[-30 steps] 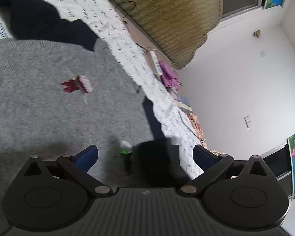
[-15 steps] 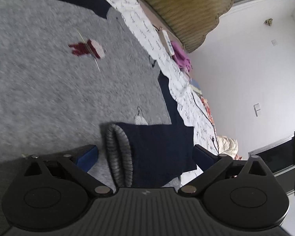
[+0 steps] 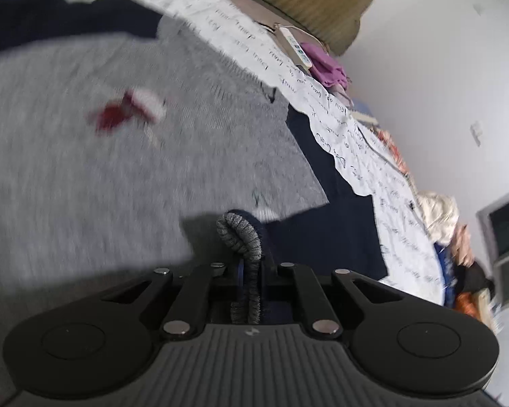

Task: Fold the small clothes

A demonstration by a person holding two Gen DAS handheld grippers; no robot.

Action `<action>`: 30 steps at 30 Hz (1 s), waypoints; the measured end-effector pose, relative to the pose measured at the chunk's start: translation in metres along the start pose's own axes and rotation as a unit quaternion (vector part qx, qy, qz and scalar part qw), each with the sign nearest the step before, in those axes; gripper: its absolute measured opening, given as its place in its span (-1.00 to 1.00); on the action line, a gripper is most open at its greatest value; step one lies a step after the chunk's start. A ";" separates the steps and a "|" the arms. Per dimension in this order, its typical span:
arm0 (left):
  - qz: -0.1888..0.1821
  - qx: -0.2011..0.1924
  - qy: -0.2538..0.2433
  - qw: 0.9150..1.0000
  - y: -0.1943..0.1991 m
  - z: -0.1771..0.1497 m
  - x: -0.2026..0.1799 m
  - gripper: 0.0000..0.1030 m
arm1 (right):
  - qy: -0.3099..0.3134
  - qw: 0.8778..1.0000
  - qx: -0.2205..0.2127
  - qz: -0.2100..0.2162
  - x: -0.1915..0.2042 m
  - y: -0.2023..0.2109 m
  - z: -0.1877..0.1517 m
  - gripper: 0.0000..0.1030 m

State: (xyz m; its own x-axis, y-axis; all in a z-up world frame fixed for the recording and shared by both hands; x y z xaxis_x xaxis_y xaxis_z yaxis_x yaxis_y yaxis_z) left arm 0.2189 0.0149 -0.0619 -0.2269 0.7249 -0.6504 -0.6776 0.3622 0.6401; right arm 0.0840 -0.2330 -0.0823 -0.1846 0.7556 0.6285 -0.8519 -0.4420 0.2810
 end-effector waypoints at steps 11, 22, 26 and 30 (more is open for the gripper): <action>0.045 -0.074 -0.080 0.993 0.032 0.069 0.006 -0.84 | 0.098 0.987 -0.028 -0.122 -0.021 0.001 0.128 0.60; 0.124 -0.097 -0.038 0.987 0.053 0.112 0.084 -0.84 | 0.042 0.987 0.075 -0.134 -0.069 -0.105 0.173 0.61; 0.122 -0.108 -0.033 0.986 0.056 0.120 0.086 -0.84 | 0.059 0.985 0.101 -0.130 -0.056 -0.138 0.169 0.61; 0.137 -0.100 -0.042 0.985 0.047 0.123 0.090 -0.84 | 0.096 0.978 0.127 -0.135 -0.049 -0.159 0.161 0.14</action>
Point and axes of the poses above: each gripper's, at about its wrist camera, not at the fingertips, and y roughly against the way its jaws point, x to its left, z to its top, the point moved 5 cm from there along -y, roughly the way its jaws point, and after that the axes turned 4 degrees about y, right-handed, at the moved point
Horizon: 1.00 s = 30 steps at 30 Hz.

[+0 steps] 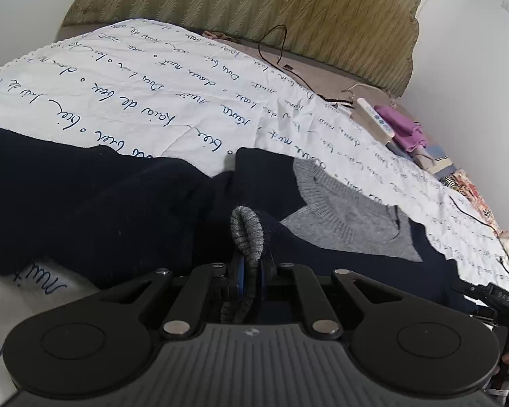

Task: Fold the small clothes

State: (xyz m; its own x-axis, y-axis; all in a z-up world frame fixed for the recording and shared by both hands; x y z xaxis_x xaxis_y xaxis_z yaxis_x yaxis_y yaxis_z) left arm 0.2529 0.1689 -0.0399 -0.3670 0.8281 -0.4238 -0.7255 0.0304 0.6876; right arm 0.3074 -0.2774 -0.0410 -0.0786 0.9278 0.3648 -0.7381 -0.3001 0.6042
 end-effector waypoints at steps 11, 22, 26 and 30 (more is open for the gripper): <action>0.017 0.010 0.008 1.000 -0.022 -0.005 0.013 -0.84 | -0.014 1.000 -0.002 -0.003 -0.016 0.002 -0.002 -0.82; 0.022 -0.080 -0.027 0.996 0.038 0.007 0.010 -0.58 | -0.010 0.997 -0.076 -0.030 0.007 0.049 0.011 0.18; 0.028 -0.161 -0.087 0.983 0.063 0.006 -0.013 -0.36 | 0.080 0.990 -0.114 -0.011 0.055 0.058 0.008 0.36; 0.022 -0.130 -0.143 0.981 0.031 -0.015 -0.043 -0.36 | 0.176 0.980 -0.084 -0.035 0.093 0.023 -0.011 0.40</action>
Point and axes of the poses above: each gripper's, at about its wrist camera, not at the fingertips, and y roughly against the way its jaws point, x to its left, z to its top, the point moved 5 cm from there along -y, roughly the way its jaws point, and after that the axes turned 4 degrees about y, right-handed, at the moved point
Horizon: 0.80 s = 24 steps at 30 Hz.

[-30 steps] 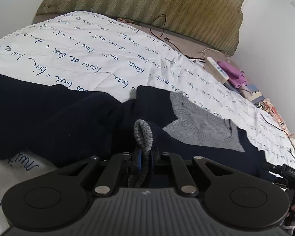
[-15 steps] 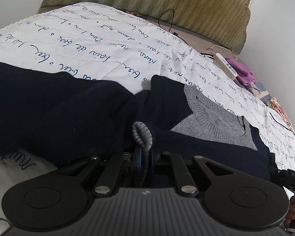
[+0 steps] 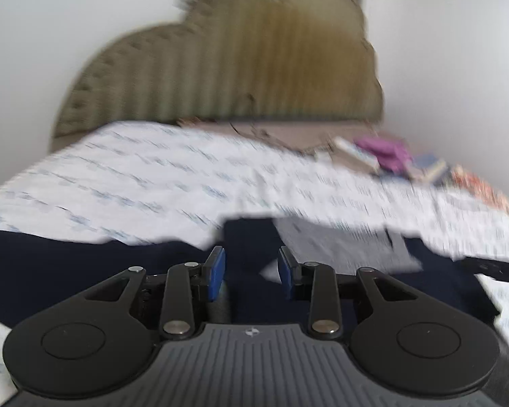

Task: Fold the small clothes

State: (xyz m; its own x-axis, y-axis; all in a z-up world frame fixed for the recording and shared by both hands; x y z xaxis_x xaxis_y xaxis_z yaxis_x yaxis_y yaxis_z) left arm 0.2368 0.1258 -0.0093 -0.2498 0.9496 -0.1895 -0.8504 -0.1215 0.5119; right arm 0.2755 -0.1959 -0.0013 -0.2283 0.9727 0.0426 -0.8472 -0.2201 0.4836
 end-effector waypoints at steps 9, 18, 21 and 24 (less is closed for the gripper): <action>0.049 0.042 -0.008 0.998 -0.051 -0.044 0.002 -0.32 | 0.002 0.999 0.022 -0.027 -0.002 -0.033 -0.043 0.60; 0.006 -0.046 0.084 0.995 0.027 -0.024 0.036 0.26 | 0.019 0.999 0.026 -0.040 0.006 -0.034 -0.045 0.75; 0.071 -0.152 0.180 0.969 0.080 -0.013 0.101 0.70 | 0.016 0.999 0.025 -0.037 0.006 -0.034 -0.046 0.77; 0.099 -0.156 0.347 0.920 0.100 -0.017 0.187 0.70 | 0.013 0.999 0.025 -0.036 0.006 -0.034 -0.046 0.79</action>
Point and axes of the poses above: each gripper's, at about its wrist camera, not at the fingertips, and y roughly against the way its jaws point, x to its left, z to its top, the point moved 5 cm from there along -y, roughly the way its jaws point, and after that the axes turned 4 degrees about y, right-handed, at the moved point
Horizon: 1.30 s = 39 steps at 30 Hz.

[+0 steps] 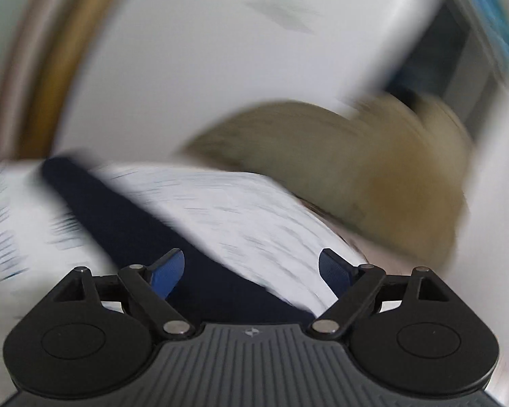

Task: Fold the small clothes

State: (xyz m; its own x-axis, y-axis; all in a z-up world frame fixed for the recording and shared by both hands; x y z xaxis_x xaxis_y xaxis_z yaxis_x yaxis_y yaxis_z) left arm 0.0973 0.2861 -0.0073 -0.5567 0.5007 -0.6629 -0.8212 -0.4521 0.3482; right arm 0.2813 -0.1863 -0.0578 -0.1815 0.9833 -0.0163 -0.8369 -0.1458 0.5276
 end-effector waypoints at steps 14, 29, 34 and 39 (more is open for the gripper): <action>0.126 -0.035 0.156 0.979 -0.063 0.075 0.128 0.29 | -0.013 1.000 -0.001 0.012 -0.002 0.001 0.000 0.86; -0.112 -0.041 -0.206 0.971 -0.007 -0.035 -0.114 -0.92 | -0.034 0.999 -0.007 0.027 -0.006 0.002 0.000 0.89; -0.211 0.098 -0.315 0.920 0.015 -0.174 -0.184 -0.91 | -0.045 0.998 -0.010 0.034 -0.008 0.003 0.000 0.89; -0.226 0.243 -0.351 0.876 0.023 -0.262 -0.177 -0.91 | -0.057 0.997 -0.014 0.041 -0.011 0.003 0.000 0.89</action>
State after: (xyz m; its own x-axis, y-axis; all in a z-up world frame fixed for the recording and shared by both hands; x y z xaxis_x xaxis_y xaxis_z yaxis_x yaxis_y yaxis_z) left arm 0.2093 -0.0065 -0.0559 0.0392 0.9549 -0.2943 -0.8387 0.1915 0.5098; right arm 0.2813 -0.1979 -0.0562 -0.1917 0.9735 0.1247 -0.8353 -0.2285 0.5000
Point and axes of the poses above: each gripper's, at about its wrist camera, not at the fingertips, and y roughly against the way its jaws point, x to its left, z to its top, the point moved 5 cm from there along -y, roughly the way its jaws point, and after that the axes turned 4 degrees about y, right-handed, at the moved point
